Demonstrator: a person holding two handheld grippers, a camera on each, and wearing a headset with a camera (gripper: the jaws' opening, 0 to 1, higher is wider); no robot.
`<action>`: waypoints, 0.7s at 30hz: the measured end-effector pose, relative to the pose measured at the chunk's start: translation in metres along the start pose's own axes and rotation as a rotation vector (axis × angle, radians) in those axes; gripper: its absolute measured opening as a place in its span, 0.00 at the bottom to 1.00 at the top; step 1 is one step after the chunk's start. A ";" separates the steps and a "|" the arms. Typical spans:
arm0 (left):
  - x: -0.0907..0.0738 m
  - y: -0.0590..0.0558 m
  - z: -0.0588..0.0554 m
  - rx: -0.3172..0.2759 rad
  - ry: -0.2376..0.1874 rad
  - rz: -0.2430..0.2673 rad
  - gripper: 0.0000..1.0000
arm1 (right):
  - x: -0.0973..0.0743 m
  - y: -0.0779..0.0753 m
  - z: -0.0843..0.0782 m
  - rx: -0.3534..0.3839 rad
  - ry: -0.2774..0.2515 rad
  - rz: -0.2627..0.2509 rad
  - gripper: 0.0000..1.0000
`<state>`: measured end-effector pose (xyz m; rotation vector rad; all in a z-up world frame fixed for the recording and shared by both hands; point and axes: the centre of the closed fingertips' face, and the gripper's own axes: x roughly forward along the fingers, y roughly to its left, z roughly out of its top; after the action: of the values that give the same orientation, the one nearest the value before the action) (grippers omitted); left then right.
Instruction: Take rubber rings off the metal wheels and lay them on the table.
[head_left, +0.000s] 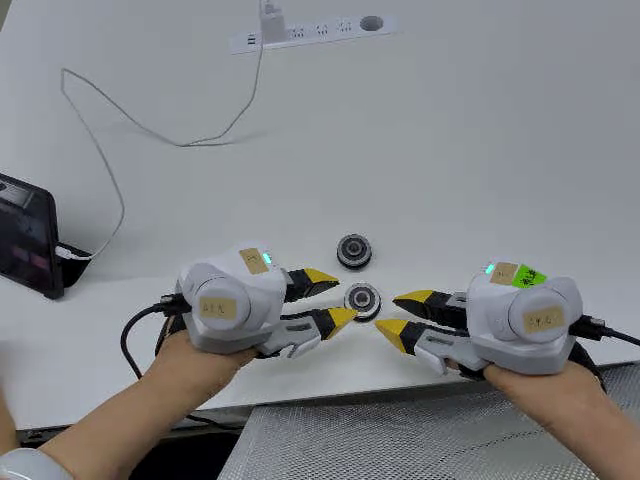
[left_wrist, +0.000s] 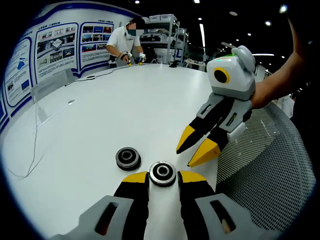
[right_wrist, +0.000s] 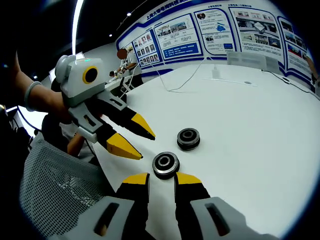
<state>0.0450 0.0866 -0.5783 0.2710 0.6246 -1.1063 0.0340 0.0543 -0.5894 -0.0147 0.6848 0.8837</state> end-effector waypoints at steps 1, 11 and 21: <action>0.001 0.000 0.000 0.001 0.000 -0.003 0.23 | 0.000 -0.001 0.000 0.001 -0.003 -0.003 0.20; 0.014 -0.001 -0.001 0.044 0.038 -0.026 0.17 | 0.001 -0.008 0.001 0.035 -0.021 -0.024 0.10; 0.025 -0.001 -0.005 0.097 0.080 -0.042 0.15 | 0.003 -0.009 -0.001 0.065 -0.033 -0.027 0.09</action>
<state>0.0498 0.0698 -0.5972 0.3884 0.6512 -1.1722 0.0413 0.0501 -0.5940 0.0483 0.6811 0.8340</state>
